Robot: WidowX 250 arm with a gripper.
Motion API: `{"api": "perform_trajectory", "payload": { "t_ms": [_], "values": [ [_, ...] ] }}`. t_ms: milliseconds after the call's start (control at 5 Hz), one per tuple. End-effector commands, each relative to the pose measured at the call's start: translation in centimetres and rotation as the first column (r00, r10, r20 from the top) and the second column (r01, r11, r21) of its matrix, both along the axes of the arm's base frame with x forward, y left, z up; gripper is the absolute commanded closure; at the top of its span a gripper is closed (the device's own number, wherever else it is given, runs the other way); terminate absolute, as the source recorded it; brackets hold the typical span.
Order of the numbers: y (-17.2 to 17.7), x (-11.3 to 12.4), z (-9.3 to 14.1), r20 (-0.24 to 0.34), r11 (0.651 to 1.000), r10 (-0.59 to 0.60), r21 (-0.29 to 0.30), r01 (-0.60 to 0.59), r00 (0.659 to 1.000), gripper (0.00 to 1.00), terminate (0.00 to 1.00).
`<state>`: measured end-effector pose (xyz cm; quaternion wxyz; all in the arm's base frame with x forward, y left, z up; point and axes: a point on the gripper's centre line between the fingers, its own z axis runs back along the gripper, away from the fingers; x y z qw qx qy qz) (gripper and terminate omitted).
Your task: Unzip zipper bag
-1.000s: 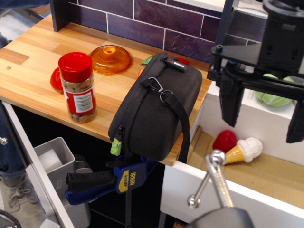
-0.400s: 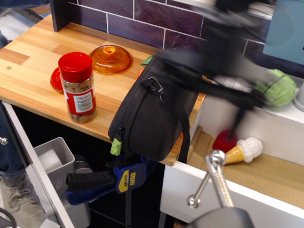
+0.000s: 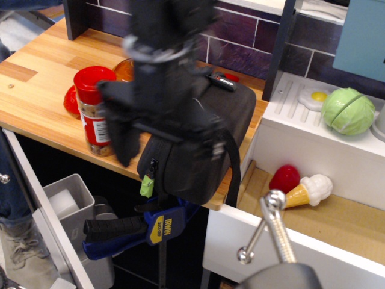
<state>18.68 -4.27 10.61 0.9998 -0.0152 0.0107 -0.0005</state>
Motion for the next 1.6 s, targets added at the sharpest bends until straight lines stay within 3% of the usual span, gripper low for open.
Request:
{"api": "perform_trajectory", "payload": {
  "t_ms": [0,400,800,1000,1400],
  "values": [
    [3.1,0.8,-2.4,0.098,0.996,-0.045,0.082,0.037,0.994,0.0,0.0],
    [3.2,1.6,-4.7,0.119,0.994,-0.058,0.103,0.046,0.991,0.0,0.0],
    [2.6,3.3,-5.4,0.137,0.993,-0.034,0.114,0.018,0.99,0.0,0.0],
    [2.6,3.0,-5.7,0.176,0.992,-0.042,0.126,0.02,0.984,1.0,0.0],
    [2.6,3.6,-5.3,0.2,0.993,-0.035,0.116,0.012,0.979,1.0,0.0]
  ]
}}
